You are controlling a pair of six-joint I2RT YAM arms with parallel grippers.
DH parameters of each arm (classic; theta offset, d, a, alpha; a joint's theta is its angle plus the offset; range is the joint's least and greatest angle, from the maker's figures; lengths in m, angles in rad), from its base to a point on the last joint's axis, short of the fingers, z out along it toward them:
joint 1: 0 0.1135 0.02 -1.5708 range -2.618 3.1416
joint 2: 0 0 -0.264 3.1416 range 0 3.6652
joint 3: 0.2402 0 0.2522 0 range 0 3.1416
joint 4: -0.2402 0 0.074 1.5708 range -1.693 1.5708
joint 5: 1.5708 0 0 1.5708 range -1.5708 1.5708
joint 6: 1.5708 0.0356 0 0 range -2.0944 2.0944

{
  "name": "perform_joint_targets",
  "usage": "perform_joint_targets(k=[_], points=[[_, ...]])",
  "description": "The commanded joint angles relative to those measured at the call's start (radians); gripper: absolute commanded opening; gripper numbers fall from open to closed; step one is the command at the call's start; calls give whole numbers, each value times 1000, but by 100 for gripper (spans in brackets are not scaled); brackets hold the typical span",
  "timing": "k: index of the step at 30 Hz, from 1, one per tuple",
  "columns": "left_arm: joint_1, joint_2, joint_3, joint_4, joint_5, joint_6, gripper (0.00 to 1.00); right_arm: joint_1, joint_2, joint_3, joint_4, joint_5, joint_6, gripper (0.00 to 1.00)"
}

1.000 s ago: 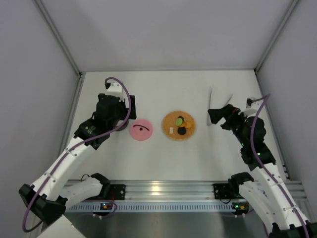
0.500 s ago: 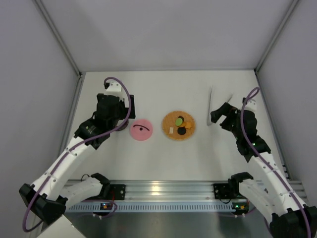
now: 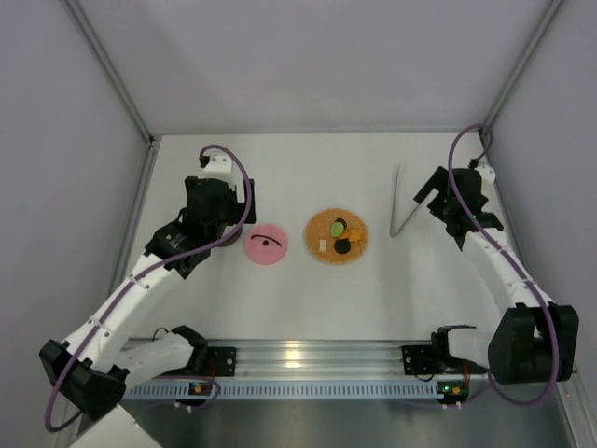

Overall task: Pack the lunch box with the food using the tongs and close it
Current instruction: Pick up the clamp at the center of the board.

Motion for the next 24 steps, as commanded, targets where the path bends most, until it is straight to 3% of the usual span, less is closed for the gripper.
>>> perform_joint_targets(k=[1, 12, 24], points=[[-3, 5, -6, 27, -17, 9, 99, -54, 46, 72, 2, -9, 17, 97], [-2, 0, 2, 21, -17, 6, 99, -128, 251, 141, 27, -42, 17, 92], [-2, -3, 0, 20, -24, 8, 99, -126, 491, 323, 4, -68, 40, 78]])
